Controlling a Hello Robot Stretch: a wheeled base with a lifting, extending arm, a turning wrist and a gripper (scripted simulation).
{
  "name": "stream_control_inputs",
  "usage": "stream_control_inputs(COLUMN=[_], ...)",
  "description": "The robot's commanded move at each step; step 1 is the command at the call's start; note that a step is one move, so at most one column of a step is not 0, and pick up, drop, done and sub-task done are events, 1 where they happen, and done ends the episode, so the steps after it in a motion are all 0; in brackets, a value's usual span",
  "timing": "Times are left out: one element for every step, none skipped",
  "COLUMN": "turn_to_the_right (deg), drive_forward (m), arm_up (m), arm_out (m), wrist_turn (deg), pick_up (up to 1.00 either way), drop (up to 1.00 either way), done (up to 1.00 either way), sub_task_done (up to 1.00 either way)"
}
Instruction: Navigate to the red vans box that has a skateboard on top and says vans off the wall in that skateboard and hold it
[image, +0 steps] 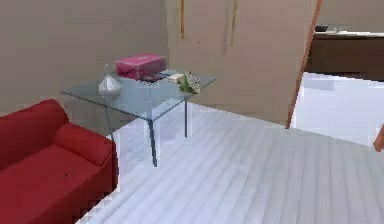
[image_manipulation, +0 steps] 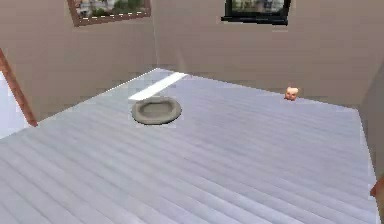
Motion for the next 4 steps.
stream_control_inputs(turn_to_the_right=[12.0,0.0,3.0,0.0], drive_forward=[0.0,1.0,0.0,1.0], arm_up=[0.0,0.0,0.0,0.0], arm_out=[0.0,0.0,0.0,0.0], wrist_turn=[0.0,0.0,0.0,0.0], pick_up=[0.0,0.0,0.0,0.0], drop=[0.0,0.0,0.0,0.0], done=[0.0,0.0,0.0,0.0], sub_task_done=[0.0,0.0,0.0,0.0])
